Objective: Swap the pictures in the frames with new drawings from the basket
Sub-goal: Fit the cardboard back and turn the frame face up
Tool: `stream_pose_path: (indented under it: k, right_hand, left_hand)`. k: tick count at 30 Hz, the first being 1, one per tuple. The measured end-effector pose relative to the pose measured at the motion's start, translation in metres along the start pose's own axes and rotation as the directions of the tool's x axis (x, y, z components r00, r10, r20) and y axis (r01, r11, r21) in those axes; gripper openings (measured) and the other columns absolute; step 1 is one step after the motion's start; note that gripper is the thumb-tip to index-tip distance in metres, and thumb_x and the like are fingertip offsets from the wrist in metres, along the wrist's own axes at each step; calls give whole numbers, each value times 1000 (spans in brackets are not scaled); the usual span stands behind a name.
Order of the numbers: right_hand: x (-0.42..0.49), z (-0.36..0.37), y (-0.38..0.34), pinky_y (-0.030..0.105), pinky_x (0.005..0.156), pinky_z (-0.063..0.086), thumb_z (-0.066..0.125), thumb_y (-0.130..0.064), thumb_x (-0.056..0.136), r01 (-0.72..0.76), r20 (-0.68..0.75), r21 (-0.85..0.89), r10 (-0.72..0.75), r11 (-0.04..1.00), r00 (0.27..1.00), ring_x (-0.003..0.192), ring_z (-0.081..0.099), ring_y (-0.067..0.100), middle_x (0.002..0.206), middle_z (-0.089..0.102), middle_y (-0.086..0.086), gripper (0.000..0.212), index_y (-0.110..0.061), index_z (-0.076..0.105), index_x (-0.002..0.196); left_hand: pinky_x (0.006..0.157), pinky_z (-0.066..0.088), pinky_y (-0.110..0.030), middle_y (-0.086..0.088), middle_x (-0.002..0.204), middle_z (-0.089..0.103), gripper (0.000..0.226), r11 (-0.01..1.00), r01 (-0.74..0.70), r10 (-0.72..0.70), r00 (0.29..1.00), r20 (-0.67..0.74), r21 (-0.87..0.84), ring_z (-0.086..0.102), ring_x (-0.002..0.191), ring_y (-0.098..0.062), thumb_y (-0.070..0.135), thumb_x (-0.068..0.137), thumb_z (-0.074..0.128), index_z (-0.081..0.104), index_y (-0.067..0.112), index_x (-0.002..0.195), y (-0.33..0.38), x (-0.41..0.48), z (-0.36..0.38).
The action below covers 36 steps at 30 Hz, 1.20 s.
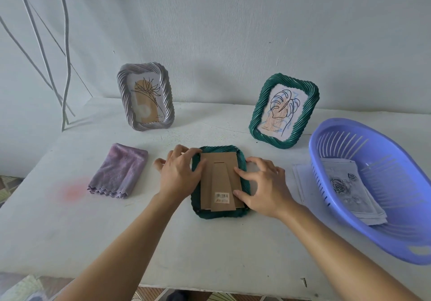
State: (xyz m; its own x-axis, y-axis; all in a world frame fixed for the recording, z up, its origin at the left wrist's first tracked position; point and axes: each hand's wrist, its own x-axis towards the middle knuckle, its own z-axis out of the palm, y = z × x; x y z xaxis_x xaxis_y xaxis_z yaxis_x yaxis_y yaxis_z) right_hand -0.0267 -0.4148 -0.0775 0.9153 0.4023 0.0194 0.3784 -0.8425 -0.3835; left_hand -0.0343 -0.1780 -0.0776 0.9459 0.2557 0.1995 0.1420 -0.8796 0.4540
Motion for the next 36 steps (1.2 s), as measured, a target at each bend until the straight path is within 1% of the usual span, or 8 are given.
stream_pose_path:
  k: [3,7,11,13,16,21,26,36]
  right_hand:
    - [9,-8,-2,45,108,26,66,-65,77,-32,46,26,31,999,998,138,28,14,148,35,-12,54,-44,62,127]
    - [24,-6,-4,46,99,37,64,-61,83,-60,-90,128,72,990,993,126,43,14,136,52,-11,30,-36,78,92]
    - [41,3,-8,43,86,45,71,-49,85,-30,-231,173,70,984,970,108,55,19,113,64,-6,32,-27,64,62]
    - [45,9,-9,43,81,49,75,-41,82,-12,-294,220,78,975,953,97,57,16,99,61,-7,31,-27,55,63]
    - [45,20,-5,47,80,51,78,-37,79,42,-359,292,68,956,931,86,58,11,92,53,-10,21,-26,60,80]
    - [52,22,-1,48,94,41,66,-45,78,8,-274,289,74,957,959,103,55,14,107,51,-6,48,-25,65,121]
    - [51,25,3,41,93,36,61,-46,83,30,-264,194,23,981,964,106,51,14,111,46,-5,49,-24,63,127]
    - [53,24,5,31,96,29,65,-48,80,17,-251,288,59,957,966,111,49,10,113,56,-8,52,-24,66,127]
  left_hand:
    - [87,25,-41,10,107,53,32,999,18,-16,999,45,-37,56,103,-13,52,89,62,64,41,118,-2,7,1]
    - [89,27,-43,10,108,52,34,996,56,-50,995,90,-73,57,103,-13,49,87,65,62,42,120,0,11,3]
    - [92,30,-45,12,109,53,32,988,98,-83,988,129,-117,56,106,-13,50,85,65,58,47,116,-3,13,5]
    - [94,30,-46,13,110,53,30,983,129,-109,982,153,-132,54,106,-11,51,84,65,56,50,113,-4,14,4]
    - [96,29,-44,15,109,53,28,976,152,-124,977,175,-156,53,105,-8,51,84,67,55,51,109,-5,16,3]
    - [93,29,-43,17,106,53,27,973,152,-120,976,182,-173,52,102,-6,52,83,69,56,51,107,-5,18,1]
    - [87,25,-38,18,106,54,30,975,96,-75,991,113,-199,54,97,-4,53,84,69,60,47,112,-7,12,3]
    - [88,27,-40,17,107,55,31,974,77,-56,993,100,-213,54,98,-5,49,85,70,61,44,114,-6,10,3]
